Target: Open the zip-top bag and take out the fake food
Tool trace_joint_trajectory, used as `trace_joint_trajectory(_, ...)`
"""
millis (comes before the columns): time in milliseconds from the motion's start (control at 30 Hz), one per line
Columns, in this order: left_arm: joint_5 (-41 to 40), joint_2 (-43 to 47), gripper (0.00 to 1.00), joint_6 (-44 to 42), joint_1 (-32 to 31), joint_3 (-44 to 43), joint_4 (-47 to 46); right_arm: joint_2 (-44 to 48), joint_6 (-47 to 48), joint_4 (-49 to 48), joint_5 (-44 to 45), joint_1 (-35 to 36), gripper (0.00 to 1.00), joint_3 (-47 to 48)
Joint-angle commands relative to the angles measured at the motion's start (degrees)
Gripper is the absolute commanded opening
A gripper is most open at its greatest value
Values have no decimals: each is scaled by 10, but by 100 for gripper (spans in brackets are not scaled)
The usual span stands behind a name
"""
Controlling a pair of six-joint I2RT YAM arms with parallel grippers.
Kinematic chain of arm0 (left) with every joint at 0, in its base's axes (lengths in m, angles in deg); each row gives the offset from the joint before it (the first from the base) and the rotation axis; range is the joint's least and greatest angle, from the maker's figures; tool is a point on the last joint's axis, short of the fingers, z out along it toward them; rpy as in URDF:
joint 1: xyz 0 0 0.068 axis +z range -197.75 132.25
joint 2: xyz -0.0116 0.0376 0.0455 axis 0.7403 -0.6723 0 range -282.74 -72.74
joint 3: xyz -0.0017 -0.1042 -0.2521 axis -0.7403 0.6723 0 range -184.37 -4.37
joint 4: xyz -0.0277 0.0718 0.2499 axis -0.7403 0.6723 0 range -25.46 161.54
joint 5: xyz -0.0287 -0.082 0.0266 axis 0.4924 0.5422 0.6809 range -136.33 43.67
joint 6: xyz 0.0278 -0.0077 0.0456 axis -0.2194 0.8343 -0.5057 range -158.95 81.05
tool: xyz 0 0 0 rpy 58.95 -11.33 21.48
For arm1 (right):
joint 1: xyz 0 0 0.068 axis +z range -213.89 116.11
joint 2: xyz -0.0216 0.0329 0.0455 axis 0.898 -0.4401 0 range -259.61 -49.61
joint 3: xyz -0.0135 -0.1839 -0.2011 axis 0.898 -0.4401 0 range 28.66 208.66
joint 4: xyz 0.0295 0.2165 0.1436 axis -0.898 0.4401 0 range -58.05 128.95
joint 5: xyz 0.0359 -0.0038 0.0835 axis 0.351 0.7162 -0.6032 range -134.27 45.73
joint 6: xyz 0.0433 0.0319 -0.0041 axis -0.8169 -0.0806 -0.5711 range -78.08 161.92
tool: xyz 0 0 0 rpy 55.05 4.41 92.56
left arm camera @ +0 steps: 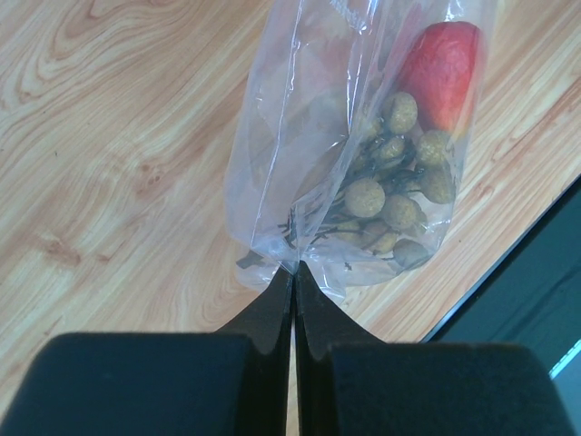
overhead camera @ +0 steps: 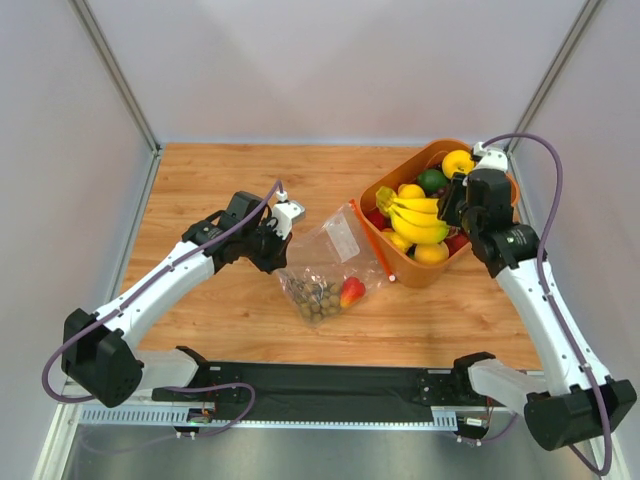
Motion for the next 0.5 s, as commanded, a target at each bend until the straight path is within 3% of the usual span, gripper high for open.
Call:
trace_joint_trajectory(0,14,15,0,5,2,-22,-2,-18,2,-94,-132,-53,0,-25)
trace_joint_trajectory(367,27,14,0,4,1,-21,-3,-92,38,-155,-110,-85,1,-53)
trace_joint_trajectory(400,27,13,0,4,1,-21,-3,-94,39,-154,-96,-88,3,-53)
trace_joint_trajectory(467,29,13,0,3,1,-20,-3,-102,35,-147,-90,-98,15,-49)
